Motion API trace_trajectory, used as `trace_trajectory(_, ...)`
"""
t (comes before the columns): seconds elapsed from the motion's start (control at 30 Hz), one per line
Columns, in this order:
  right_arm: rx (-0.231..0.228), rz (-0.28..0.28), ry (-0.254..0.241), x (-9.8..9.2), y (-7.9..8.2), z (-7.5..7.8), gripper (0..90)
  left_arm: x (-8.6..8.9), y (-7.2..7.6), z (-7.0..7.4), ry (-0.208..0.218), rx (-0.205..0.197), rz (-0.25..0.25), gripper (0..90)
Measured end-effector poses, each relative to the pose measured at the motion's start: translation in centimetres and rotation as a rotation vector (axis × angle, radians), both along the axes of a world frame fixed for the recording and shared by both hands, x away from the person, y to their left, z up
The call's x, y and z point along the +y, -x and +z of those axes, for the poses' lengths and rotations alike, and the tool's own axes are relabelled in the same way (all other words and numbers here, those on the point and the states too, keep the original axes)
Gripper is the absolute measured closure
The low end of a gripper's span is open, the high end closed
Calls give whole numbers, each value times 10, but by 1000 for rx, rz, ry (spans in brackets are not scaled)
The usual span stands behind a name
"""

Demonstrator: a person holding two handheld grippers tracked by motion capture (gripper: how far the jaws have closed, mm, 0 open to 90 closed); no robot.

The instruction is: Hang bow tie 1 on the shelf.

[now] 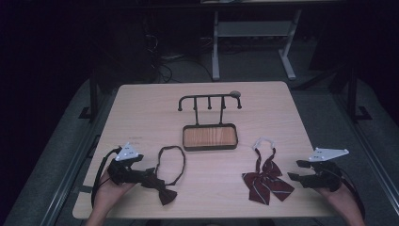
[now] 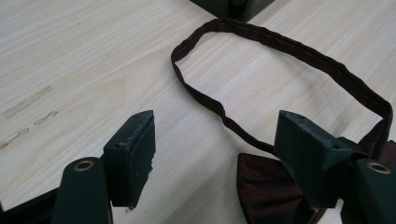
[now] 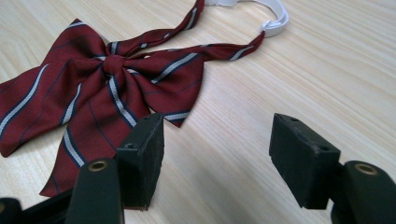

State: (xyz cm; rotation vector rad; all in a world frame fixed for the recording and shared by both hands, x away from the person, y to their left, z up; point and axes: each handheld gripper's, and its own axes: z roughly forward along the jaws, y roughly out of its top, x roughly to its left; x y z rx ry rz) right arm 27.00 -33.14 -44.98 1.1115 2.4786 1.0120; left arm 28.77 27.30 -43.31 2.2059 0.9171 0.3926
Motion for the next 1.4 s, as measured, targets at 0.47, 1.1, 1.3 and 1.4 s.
trace_trajectory(0.47, 20, 26, 16, 14, -6, 5, 315, 2, -1, -1, -8, -1, -4, 296)
trace_trajectory(1.1, 65, 76, 68, 50, -24, 37, 389, 1, -2, 2, -3, -23, -3, 293)
trace_trajectory(1.3, 86, 96, 107, 57, -32, 44, 422, -2, -1, 1, -10, -12, -10, 293)
trace_trajectory(1.4, 86, 107, 138, 66, -37, 50, 445, -4, 0, 2, -6, -25, -16, 292)
